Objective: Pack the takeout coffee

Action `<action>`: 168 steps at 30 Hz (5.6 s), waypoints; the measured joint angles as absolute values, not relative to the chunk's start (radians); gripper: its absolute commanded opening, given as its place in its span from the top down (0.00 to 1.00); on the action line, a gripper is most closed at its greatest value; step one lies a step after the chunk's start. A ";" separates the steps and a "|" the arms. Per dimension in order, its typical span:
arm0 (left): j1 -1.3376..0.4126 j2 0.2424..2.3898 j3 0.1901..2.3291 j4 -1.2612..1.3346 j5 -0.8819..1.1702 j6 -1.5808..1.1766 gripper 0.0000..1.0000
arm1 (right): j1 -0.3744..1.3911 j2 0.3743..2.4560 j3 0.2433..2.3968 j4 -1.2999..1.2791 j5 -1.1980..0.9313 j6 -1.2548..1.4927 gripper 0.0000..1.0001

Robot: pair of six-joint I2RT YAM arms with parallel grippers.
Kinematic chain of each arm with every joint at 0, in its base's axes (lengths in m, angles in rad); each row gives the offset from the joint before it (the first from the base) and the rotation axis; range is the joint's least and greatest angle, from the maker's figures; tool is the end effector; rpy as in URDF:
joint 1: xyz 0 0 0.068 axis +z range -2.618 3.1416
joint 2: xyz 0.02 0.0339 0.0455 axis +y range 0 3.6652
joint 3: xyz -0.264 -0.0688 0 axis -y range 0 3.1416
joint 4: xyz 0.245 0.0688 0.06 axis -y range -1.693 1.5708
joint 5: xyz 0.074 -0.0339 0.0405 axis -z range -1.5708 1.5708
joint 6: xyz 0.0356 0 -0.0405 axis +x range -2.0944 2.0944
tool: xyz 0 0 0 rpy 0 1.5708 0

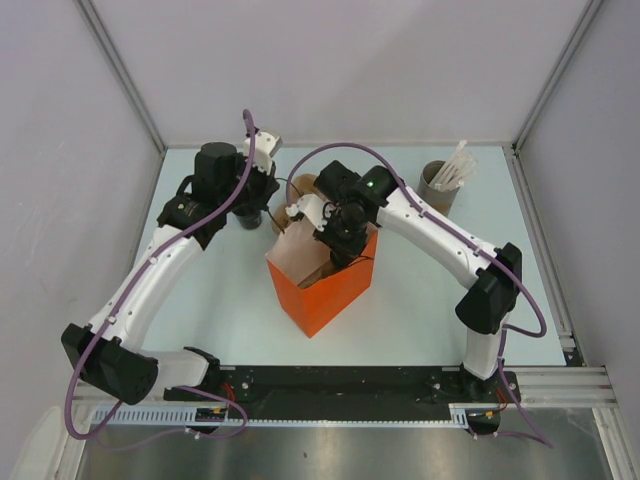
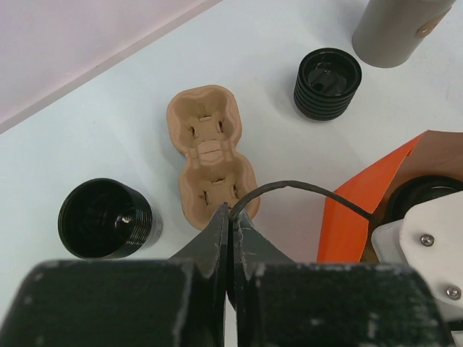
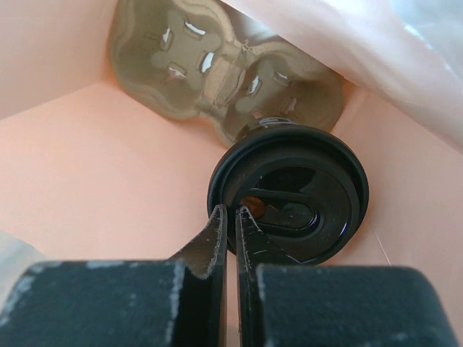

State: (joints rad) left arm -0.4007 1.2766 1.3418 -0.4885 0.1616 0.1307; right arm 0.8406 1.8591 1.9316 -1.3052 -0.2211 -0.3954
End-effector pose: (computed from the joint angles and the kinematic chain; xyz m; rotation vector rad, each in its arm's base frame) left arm 0.2588 -0.1159 0.3972 0.6265 1.9033 -0.3346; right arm 0.2417 0.2817 0.3416 -1.6846 2.2771 0.4133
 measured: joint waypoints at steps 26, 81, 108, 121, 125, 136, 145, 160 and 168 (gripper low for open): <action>-0.401 1.277 1.342 -0.488 0.124 0.130 1.00 | 0.855 1.911 1.928 -1.306 -0.187 -0.420 1.00; -0.401 1.275 1.337 -0.479 0.126 0.129 0.99 | 0.863 1.911 1.885 -1.209 -0.172 -0.412 1.00; -0.401 1.275 1.337 -0.480 0.126 0.128 0.99 | 0.863 1.909 1.878 -1.191 -0.173 -0.412 1.00; -0.401 1.266 1.332 -0.478 0.126 0.128 1.00 | 0.863 1.909 1.875 -1.175 -0.181 -0.411 1.00; -0.401 1.264 1.328 -0.476 0.125 0.128 1.00 | 0.862 1.909 1.858 -1.161 -0.189 -0.411 1.00; -0.401 1.264 1.327 -0.474 0.125 0.128 1.00 | 0.862 1.908 1.802 -1.102 -0.196 -0.411 1.00; -0.401 1.264 1.327 -0.473 0.106 0.128 1.00 | 0.864 1.905 1.757 -1.082 -0.211 -0.412 1.00; -0.401 1.264 1.327 -0.473 0.106 0.128 1.00 | 0.863 1.900 1.721 -1.055 -0.237 -0.412 1.00; -0.401 1.264 1.327 -0.473 0.106 0.128 1.00 | 0.862 1.900 1.715 -1.052 -0.245 -0.412 1.00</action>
